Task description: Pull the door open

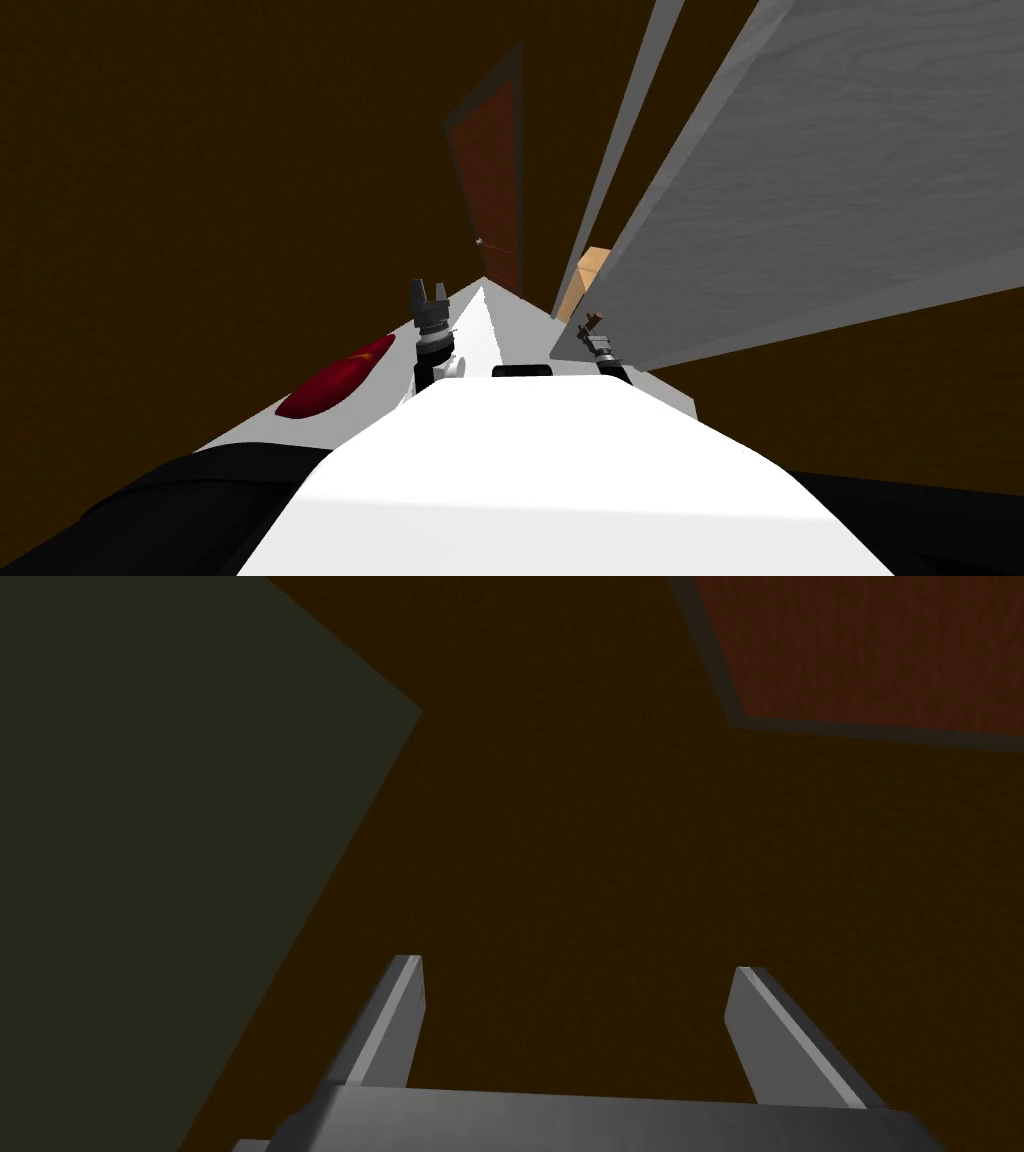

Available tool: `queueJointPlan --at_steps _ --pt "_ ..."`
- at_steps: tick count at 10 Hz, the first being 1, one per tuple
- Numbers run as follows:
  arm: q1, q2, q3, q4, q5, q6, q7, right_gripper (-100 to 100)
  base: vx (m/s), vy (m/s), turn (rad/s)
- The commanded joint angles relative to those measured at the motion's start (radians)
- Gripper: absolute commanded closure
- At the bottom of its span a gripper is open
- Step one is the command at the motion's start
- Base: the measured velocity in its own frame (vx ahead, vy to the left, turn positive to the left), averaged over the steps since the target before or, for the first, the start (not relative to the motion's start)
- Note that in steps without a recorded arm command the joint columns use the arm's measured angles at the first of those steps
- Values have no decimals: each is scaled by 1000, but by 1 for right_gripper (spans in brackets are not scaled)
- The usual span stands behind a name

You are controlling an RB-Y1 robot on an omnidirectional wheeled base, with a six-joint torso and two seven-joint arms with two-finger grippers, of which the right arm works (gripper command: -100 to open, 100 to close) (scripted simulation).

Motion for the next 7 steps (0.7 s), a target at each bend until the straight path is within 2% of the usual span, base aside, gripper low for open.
queueJointPlan --at_steps 1,3,4,7 --pt "17 -21 24 1 13 -25 -25 100 -249 -73 133" --pt "30 -40 43 0 24 -48 -46 100 -237 -45 87" --pt "21 -32 37 5 21 -44 -40 100 -106 -13 11" --pt "32 -50 56 24 43 -82 -72 100 -192 -54 135"
